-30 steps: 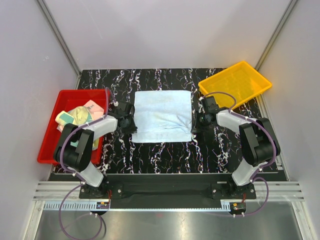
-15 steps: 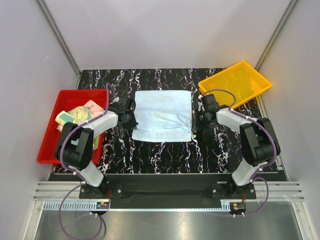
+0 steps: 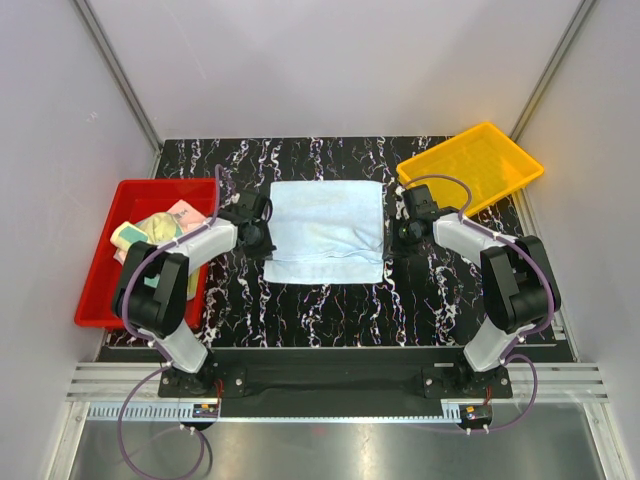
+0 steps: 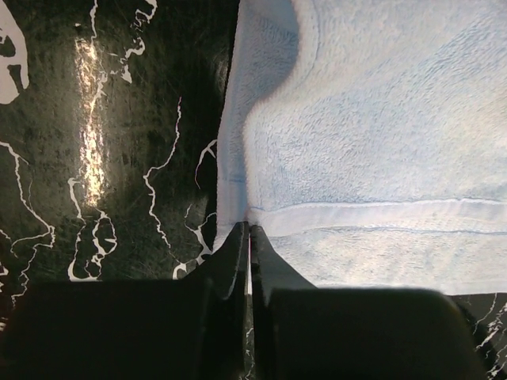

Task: Fold and stack the towels
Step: Fold the towel

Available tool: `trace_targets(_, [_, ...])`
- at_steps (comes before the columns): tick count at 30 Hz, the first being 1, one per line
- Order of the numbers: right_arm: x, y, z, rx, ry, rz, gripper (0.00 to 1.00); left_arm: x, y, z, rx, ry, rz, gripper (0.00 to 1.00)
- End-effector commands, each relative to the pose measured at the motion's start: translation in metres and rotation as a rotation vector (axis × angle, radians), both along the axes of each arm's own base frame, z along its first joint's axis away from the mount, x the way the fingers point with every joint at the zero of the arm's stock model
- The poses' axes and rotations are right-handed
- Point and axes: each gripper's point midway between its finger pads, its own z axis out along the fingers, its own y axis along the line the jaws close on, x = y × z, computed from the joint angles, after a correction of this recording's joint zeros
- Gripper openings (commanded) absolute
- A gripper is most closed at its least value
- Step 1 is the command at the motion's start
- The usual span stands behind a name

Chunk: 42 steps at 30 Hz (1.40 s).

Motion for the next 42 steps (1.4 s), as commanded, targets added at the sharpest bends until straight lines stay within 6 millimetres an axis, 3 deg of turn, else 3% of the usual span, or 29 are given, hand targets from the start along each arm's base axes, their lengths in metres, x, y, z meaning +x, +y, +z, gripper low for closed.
trace_targets(1, [0.012,0.007,0.025,0.008,-0.079,0.021,0.0,0.014,-0.005,0.008,-0.024,-0.041,-0.009,0.0])
trace_targets(12, [0.022,0.004,0.036,-0.015,-0.104,0.019,0.0,0.019,-0.004,0.032,-0.016,-0.061,0.001,0.0])
trace_targets(20, [0.023,0.006,0.036,-0.011,-0.105,0.025,0.0,0.023,-0.001,0.021,-0.041,-0.014,0.023,0.0])
trace_targets(24, [0.022,0.005,0.035,-0.013,-0.103,0.03,0.0,0.027,-0.005,0.02,-0.059,-0.011,0.014,0.08])
trace_targets(26, [0.022,0.005,0.034,-0.013,-0.102,0.03,0.0,0.026,-0.006,0.014,-0.058,0.005,0.009,0.0])
trace_targets(32, [0.021,0.006,0.033,-0.009,-0.099,0.033,0.0,0.024,-0.009,0.005,-0.075,0.013,0.008,0.0])
trace_targets(34, [0.021,0.006,0.033,-0.009,-0.101,0.035,0.0,0.025,-0.006,0.004,-0.064,0.012,0.015,0.13])
trace_targets(35, [0.021,0.007,0.034,-0.008,-0.102,0.034,0.0,0.026,-0.006,0.005,-0.059,0.009,0.016,0.27])
trace_targets(36, [0.021,0.006,0.034,-0.008,-0.102,0.033,0.0,0.027,-0.004,0.005,-0.046,0.007,0.022,0.27])
trace_targets(42, [0.021,0.007,0.034,-0.004,-0.102,0.038,0.0,0.029,-0.004,-0.003,-0.039,0.023,0.024,0.11])
